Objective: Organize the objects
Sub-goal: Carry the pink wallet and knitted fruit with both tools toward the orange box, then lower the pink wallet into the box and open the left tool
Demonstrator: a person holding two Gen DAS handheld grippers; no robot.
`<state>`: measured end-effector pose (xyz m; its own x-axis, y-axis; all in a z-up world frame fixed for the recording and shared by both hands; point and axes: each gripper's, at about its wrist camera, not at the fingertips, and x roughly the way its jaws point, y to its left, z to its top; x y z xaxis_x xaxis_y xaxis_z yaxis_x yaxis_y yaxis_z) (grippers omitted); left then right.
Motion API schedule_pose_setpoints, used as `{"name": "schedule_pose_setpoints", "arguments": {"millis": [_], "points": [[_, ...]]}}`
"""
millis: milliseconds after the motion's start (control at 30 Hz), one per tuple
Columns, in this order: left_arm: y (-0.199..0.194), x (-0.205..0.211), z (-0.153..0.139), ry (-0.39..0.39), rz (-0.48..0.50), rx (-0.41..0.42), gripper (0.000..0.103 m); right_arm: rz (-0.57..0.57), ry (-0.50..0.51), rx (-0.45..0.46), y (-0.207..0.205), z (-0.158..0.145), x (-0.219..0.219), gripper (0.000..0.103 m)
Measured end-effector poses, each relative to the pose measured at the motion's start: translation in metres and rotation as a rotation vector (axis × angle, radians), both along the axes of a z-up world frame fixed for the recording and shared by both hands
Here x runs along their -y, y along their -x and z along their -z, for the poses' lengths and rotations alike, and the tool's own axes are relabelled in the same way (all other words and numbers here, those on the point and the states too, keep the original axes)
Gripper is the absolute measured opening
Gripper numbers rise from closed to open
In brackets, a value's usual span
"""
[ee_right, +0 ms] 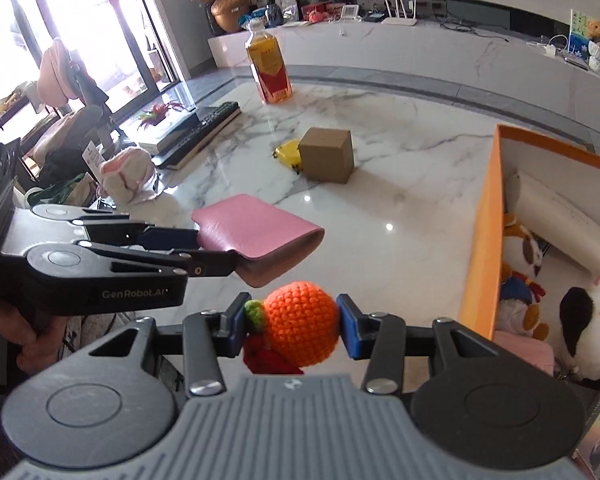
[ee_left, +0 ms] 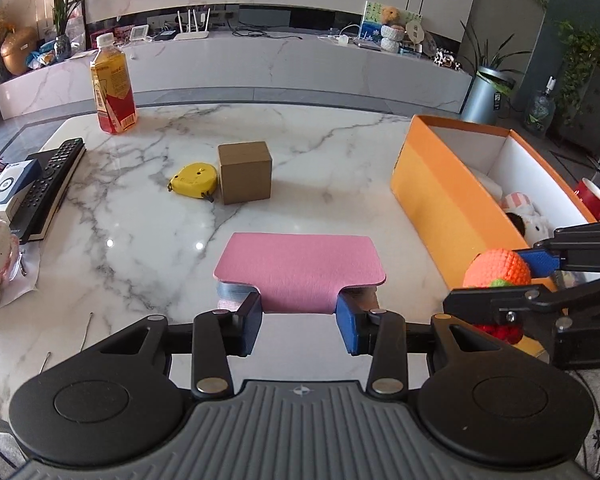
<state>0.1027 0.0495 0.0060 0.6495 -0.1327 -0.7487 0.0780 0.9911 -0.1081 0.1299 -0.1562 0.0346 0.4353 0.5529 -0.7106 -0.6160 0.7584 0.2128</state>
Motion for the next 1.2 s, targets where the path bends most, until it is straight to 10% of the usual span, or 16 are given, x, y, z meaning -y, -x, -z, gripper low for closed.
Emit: {"name": "schedule_pose_setpoints", "arguments": {"millis": [533,767,1200], "points": [[-0.01,0.06,-0.032,0.073,0.077,0.021,0.046,0.234,0.145,0.206,-0.06,-0.041,0.078,0.048],[-0.035,0.077,-0.048,0.07,0.086,0.052,0.046,0.308,0.224,0.105,-0.132,-0.007,0.101,0.048],[-0.093,0.153,-0.05,0.122,0.24,0.088,0.046,0.304,0.231,0.052,-0.138,0.012,0.122,0.048]]}}
